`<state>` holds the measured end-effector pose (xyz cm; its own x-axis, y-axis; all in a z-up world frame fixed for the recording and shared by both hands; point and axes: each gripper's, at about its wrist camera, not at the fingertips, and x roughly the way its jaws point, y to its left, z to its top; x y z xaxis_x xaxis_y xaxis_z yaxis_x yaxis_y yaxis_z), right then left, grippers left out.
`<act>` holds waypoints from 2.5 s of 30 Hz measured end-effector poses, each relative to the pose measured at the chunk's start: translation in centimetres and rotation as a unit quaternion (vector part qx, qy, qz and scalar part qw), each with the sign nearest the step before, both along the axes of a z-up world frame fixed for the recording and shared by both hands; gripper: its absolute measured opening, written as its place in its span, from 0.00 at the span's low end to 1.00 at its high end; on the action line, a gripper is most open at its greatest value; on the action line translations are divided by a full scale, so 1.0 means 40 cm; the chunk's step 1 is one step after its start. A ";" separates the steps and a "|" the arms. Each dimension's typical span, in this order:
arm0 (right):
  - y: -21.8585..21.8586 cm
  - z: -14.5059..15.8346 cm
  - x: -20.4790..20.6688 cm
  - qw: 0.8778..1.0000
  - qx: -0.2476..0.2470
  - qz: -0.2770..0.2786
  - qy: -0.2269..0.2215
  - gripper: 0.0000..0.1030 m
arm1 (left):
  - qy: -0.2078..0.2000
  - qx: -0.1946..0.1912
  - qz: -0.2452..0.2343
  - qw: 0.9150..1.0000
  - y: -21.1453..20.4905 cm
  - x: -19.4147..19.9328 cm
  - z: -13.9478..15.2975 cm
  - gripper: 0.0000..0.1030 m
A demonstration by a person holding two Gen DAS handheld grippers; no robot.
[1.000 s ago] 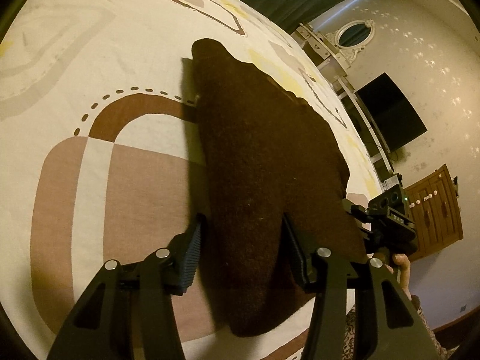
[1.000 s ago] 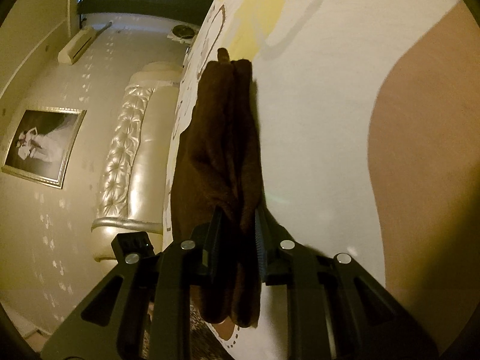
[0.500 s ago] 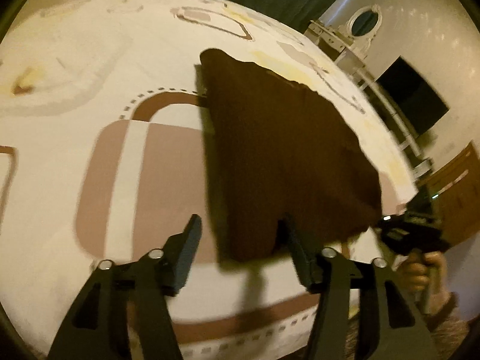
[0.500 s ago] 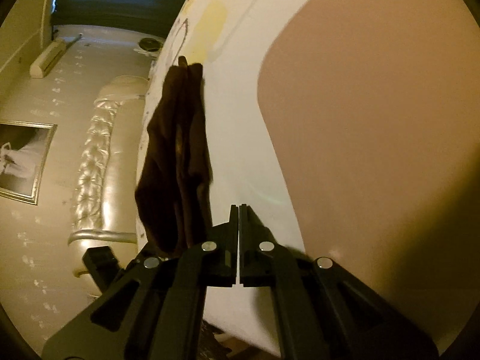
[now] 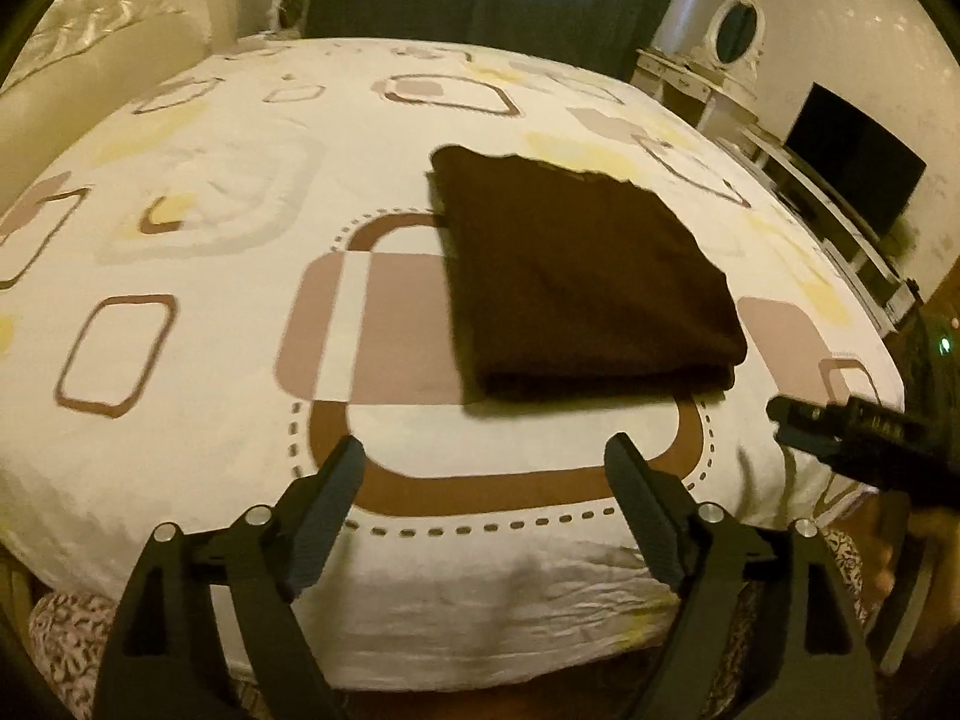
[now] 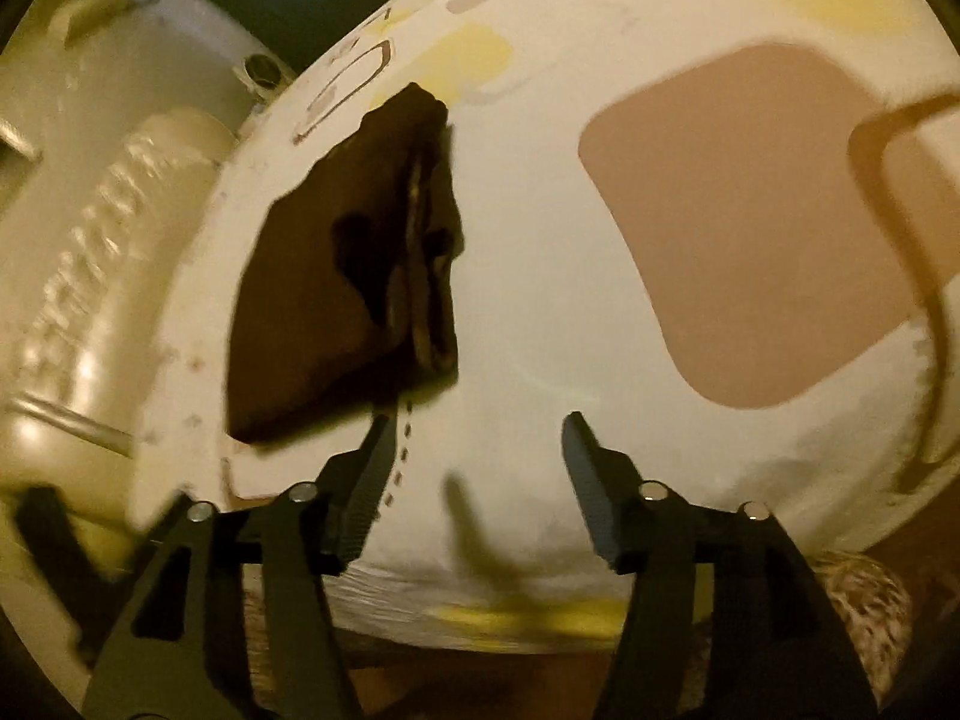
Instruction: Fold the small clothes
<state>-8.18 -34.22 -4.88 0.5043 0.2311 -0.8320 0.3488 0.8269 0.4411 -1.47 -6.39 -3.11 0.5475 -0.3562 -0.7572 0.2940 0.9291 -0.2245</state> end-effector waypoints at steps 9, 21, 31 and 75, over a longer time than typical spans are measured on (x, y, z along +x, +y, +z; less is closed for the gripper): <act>0.109 0.013 -0.022 0.989 -0.141 0.035 -0.015 0.82 | -0.047 0.042 0.016 0.998 0.012 -0.050 0.029 0.82; 0.148 0.005 -0.018 0.980 -0.184 0.069 -0.015 0.84 | -0.032 0.046 0.054 0.997 0.029 -0.048 0.020 0.83; 0.143 -0.001 -0.018 0.982 -0.179 0.060 -0.013 0.84 | -0.038 0.055 0.052 0.996 0.021 -0.053 0.017 0.83; 0.164 -0.006 -0.024 0.980 -0.189 0.066 -0.011 0.84 | -0.051 0.068 0.045 0.995 -0.015 -0.073 0.045 0.83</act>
